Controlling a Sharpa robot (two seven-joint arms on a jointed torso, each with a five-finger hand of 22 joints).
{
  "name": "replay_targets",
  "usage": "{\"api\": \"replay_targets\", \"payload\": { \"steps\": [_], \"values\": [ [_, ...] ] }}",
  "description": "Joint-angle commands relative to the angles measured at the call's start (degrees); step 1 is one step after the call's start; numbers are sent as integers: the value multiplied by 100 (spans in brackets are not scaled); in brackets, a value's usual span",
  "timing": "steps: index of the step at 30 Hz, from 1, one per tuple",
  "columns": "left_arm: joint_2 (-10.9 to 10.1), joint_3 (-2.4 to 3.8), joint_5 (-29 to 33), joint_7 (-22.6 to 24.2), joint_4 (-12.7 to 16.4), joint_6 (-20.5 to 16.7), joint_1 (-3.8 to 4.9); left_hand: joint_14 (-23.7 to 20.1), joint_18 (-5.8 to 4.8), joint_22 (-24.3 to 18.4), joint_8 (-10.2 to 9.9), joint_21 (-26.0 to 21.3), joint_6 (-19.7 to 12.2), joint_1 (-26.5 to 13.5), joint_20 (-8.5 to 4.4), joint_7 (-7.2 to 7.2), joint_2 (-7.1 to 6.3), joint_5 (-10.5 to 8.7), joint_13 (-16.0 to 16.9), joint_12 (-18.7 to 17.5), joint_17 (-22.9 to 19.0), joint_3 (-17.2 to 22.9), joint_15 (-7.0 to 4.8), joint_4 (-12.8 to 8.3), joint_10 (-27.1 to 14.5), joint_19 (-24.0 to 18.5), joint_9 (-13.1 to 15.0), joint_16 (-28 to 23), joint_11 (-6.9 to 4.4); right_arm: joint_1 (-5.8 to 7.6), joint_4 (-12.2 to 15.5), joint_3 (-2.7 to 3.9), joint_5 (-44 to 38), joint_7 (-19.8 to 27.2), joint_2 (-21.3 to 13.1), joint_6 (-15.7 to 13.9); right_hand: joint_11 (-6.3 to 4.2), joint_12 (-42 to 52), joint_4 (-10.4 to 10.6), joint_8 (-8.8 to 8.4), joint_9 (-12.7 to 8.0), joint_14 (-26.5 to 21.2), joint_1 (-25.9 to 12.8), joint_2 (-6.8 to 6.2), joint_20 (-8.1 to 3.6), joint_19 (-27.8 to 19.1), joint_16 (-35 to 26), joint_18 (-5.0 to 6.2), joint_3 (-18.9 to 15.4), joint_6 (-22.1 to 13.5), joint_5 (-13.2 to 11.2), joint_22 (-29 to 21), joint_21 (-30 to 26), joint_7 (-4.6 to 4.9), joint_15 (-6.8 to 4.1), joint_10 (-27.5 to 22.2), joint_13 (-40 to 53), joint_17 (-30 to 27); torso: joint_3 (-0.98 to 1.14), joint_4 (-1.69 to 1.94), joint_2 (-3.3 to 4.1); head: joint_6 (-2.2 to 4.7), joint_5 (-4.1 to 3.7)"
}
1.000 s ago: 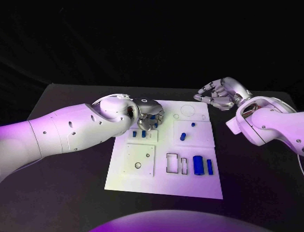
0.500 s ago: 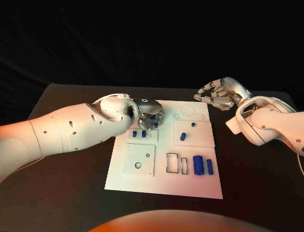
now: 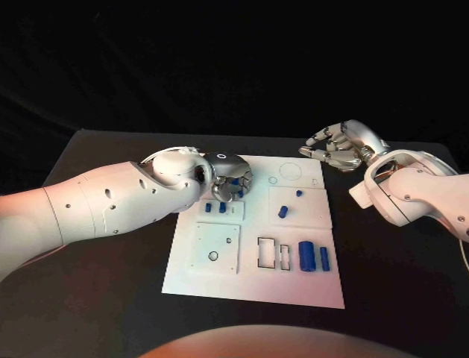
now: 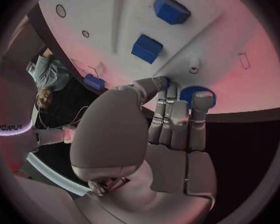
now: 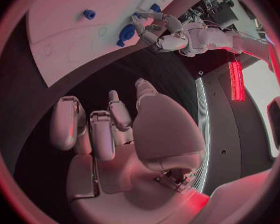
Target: Assemble the parts on the task board
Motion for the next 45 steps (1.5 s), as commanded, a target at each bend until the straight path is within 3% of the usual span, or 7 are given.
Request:
{"api": "replay_targets", "payload": {
  "steps": [1,5,14,19,28,35,45],
  "values": [
    [-59,23,31,56,100,-153,-7,45,-57,6,6,40,51,-35,4,-5,40,3,1,16,4,-13,-2,-20,53,30,12,23,5,-3,1,1,-58,60,5,16,-3,-13,4,19,-3,343,-24,19,2,-36,-34,58,-26,-20,19,354,-30,-26,-34,-10,8,418,1,2,-12,6,14],
    [-185,56,66,36,256,-181,-4,59,-63,32,-1,52,65,-57,3,-7,39,3,3,2,11,-21,-4,-14,66,52,19,26,2,-3,-2,1,-58,64,4,9,-3,-13,4,19,-3,343,-24,19,2,-36,-34,58,-26,-20,19,354,-30,-26,-34,-10,8,418,2,9,-15,18,22],
    [-641,223,128,-76,768,-203,5,63,-66,44,-10,58,79,-79,1,-11,30,3,6,-15,-9,-32,-8,-9,83,65,27,23,-3,-4,-7,1,-62,67,-6,0,-5,-6,5,27,-2,344,-35,32,0,-35,-35,58,-25,-16,19,354,-32,-28,-36,-3,15,419,2,22,-26,41,35],
    [-862,261,162,-124,937,-179,8,65,-67,45,-13,58,85,-87,1,-14,26,4,6,-21,-12,-36,-9,-7,89,67,29,22,-5,-6,-9,1,-63,66,-14,-1,-5,-6,5,27,-2,344,-35,32,0,-35,-35,58,-25,-16,19,354,-32,-28,-36,-3,15,419,1,31,-38,27,28],
    [-1100,274,255,-176,896,-57,4,60,-61,17,-21,46,89,-99,0,-16,17,4,6,-33,-37,-41,-10,-4,94,49,32,16,-7,-9,-7,1,-64,62,-27,-3,-5,-6,5,27,-2,344,-35,32,0,-35,-35,58,-25,-16,19,354,-32,-28,-36,-3,15,419,-3,21,-22,27,45],
    [-1102,269,282,-175,829,22,-1,55,-59,6,-26,41,89,-103,-1,-17,16,5,5,-42,-50,-41,-11,-3,94,41,33,11,-7,-11,-4,1,-66,60,-28,-4,-5,-6,5,27,-2,344,-35,32,0,-35,-35,58,-25,-16,19,354,-32,-28,-36,-3,15,419,-7,16,-14,6,49],
    [-1036,251,310,-152,719,57,-5,45,-55,-13,-32,32,89,-106,-2,-19,14,6,5,-51,-76,-39,-11,-2,96,27,35,3,-8,-11,0,1,-67,56,-31,-6,-5,-6,5,27,-2,344,-35,32,0,-35,-35,58,-25,-16,19,354,-32,-28,-36,-3,15,419,6,15,-16,-8,49]
  ]
}}
